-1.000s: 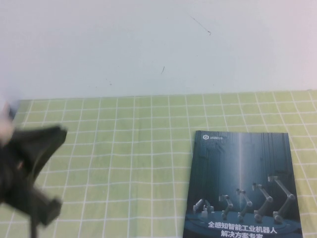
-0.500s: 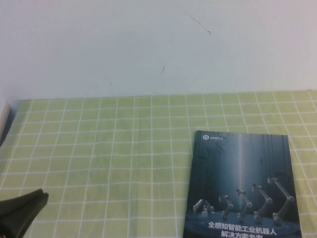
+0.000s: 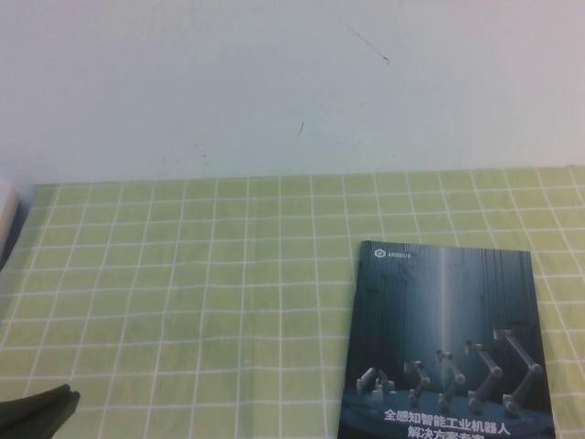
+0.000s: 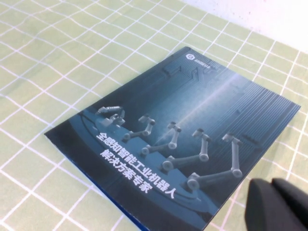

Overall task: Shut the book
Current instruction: 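Close the open booklet and leave it lying on the table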

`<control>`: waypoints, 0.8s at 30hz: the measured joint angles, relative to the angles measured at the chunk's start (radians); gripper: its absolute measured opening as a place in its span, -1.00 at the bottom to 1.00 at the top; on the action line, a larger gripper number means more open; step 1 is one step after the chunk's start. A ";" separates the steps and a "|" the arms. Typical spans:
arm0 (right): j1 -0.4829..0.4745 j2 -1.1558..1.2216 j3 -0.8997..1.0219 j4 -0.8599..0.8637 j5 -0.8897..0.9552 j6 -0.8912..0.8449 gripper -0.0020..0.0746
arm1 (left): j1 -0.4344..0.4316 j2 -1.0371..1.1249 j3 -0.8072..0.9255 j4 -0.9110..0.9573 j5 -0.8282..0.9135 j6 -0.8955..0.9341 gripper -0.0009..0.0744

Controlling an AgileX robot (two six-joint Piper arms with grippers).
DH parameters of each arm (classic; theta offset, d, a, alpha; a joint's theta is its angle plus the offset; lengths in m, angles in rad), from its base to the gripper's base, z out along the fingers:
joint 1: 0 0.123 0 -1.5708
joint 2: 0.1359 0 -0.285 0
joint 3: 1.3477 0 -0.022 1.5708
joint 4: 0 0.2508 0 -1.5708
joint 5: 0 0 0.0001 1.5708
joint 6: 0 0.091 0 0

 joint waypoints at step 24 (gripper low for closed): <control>0.000 0.000 0.000 0.004 0.002 0.000 -0.95 | 0.519 -0.404 0.395 -0.248 -0.106 0.011 -0.99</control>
